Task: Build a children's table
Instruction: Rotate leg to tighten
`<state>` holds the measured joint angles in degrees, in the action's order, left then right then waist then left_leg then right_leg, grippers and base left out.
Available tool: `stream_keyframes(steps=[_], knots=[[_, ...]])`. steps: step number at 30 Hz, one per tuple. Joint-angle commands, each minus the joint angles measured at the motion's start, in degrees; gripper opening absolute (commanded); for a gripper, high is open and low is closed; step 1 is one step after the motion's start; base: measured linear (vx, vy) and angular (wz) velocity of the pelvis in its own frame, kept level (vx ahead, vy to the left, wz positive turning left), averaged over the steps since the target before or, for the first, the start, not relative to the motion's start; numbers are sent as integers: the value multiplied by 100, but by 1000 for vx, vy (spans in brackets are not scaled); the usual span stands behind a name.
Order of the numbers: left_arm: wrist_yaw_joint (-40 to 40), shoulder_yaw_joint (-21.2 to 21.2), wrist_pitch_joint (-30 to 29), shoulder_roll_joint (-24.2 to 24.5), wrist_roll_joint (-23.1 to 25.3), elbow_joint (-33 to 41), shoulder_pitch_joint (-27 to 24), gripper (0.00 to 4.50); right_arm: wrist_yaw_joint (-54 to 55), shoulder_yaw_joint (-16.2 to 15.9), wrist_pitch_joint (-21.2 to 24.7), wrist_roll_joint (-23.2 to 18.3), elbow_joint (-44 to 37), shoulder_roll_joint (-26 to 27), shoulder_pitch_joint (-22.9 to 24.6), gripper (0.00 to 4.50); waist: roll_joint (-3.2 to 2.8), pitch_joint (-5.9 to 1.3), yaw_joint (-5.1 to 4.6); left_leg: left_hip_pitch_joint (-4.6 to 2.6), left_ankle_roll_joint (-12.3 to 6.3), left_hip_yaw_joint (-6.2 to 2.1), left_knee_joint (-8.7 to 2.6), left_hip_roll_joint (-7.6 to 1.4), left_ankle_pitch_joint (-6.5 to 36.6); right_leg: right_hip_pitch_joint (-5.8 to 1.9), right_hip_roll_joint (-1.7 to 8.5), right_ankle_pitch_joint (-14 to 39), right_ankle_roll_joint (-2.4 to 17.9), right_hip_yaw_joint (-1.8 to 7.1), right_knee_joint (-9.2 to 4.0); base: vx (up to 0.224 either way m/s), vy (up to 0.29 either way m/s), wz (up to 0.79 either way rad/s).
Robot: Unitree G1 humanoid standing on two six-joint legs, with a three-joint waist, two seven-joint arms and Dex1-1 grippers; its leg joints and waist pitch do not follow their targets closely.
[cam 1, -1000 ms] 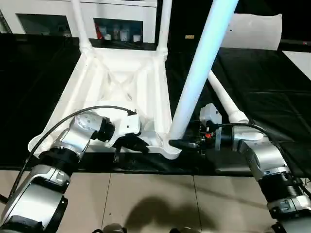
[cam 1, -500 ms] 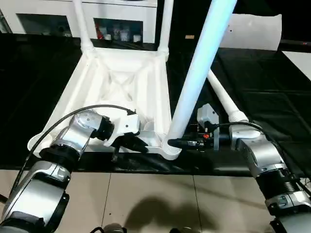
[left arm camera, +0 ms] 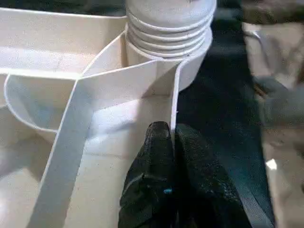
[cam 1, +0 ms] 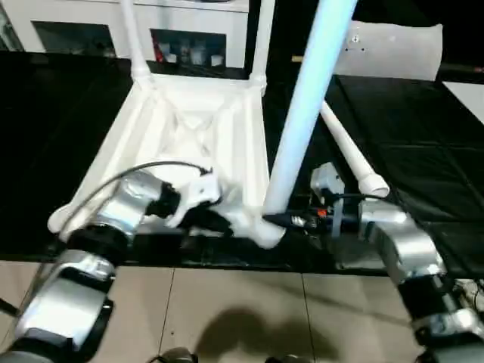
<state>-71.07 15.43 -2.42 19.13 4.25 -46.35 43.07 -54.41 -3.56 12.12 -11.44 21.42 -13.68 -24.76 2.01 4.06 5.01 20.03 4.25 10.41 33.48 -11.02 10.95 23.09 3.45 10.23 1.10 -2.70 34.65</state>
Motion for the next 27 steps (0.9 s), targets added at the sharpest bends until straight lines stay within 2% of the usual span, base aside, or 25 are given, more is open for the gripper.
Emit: stream_keyframes(steps=[1,2,4,5,6,7,8,10,11,13,15,17,20,22,24,25,26,27], knots=[[759,-47,-324,-656,-170,151,17,0,703,-237,253,-8,144,601,30,194,11,-273,-65,-23,6,-110,-466,-214,1490,-239,494,2551,941,253,-536,0,0,0],[890,-67,-393,-728,-162,175,13,0,874,-192,277,-22,166,713,31,194,-6,-264,-95,-23,17,-115,-474,-216,1515,-216,494,2665,869,260,-553,0,0,0],[1420,-135,-615,-1006,-114,234,27,0,1457,-132,335,26,253,1096,-3,194,-8,-263,-142,-45,0,-116,-464,-212,1582,-191,495,2706,862,265,-578,0,0,0],[1839,-209,-812,-1237,-91,280,57,0,1888,-151,343,133,323,1384,-57,194,-8,-251,-204,-26,29,-123,-473,-205,1610,-183,482,2764,844,255,-583,0,0,0],[1881,-218,-830,-1258,-89,282,61,0,1938,-147,348,141,333,1412,-67,194,-5,-252,-216,-28,14,-125,-473,-201,1628,-179,480,2823,817,253,-595,0,0,0],[2380,-328,-989,-1499,-74,284,119,0,2636,-25,427,221,497,1759,-222,194,3,-241,-239,-44,-16,-120,-470,-194,1660,-157,476,2931,767,255,-625,0,0,0],[2612,-383,-1065,-1601,-54,289,139,0,2884,56,429,199,553,1928,-306,194,-7,-233,-253,-42,-9,-129,-474,-190,1684,-146,475,2998,747,254,-627,0,0,0],[2913,-438,-1108,-1715,-5,283,159,0,3057,96,406,174,566,2110,-405,194,-7,-243,-301,-29,-12,-143,-480,-177,1716,-155,472,3090,676,241,-647,0,0,0],[3048,-456,-1102,-1754,20,293,153,0,3232,112,422,210,603,2192,-478,194,0,-251,-302,-39,-70,-138,-479,-179,1673,-157,468,2998,654,247,-658,0,0,0],[3161,-462,-1128,-1782,35,325,142,0,3409,141,452,268,624,2267,-524,194,-16,-267,-297,-12,-149,-121,-494,-190,1456,-175,452,2459,738,265,-619,0,0,0],[3221,-452,-1133,-1788,56,381,113,0,3434,112,402,330,616,2296,-548,194,-14,-271,-304,0,-167,-114,-497,-186,1416,-192,442,2195,822,269,-587,0,0,0],[3100,-402,-1130,-1704,89,521,15,0,3410,111,307,444,602,2244,-531,264,-20,-287,-303,8,-200,-96,-481,-182,1290,-208,442,1853,935,278,-558,0,0,0],[2705,-360,-1130,-1429,121,690,-160,0,3309,312,171,402,595,2003,-489,287,-16,-285,-304,25,-261,-90,-481,-188,1204,-232,456,1774,980,280,-544,0,0,0],[2690,-360,-1129,-1418,121,694,-166,0,3302,318,166,399,594,1992,-488,309,-15,-297,-305,33,-279,-86,-473,-179,1157,-248,462,1787,969,279,-546,0,0,0],[2449,-335,-1071,-1237,100,746,-252,0,3129,376,73,331,556,1757,-469,320,-9,-301,-305,34,-323,-82,-470,-178,1068,-257,458,1745,969,280,-543,0,0,0],[2228,-308,-963,-1097,69,756,-303,0,2893,374,43,296,475,1554,-429,345,-5,-307,-303,37,-343,-76,-466,-183,996,-259,455,1659,984,281,-541,0,0,0],[2093,-291,-887,-1015,51,749,-325,0,2665,329,13,319,406,1340,-388,345,-5,-310,-299,36,-352,-76,-462,-182,956,-268,449,1589,1003,277,-526,0,0,0],[2093,-291,-887,-1015,51,749,-325,0,2665,329,13,319,406,1340,-388,355,-7,-310,-287,30,-386,-65,-455,-179,914,-270,446,1524,1018,276,-529,0,0,0]])
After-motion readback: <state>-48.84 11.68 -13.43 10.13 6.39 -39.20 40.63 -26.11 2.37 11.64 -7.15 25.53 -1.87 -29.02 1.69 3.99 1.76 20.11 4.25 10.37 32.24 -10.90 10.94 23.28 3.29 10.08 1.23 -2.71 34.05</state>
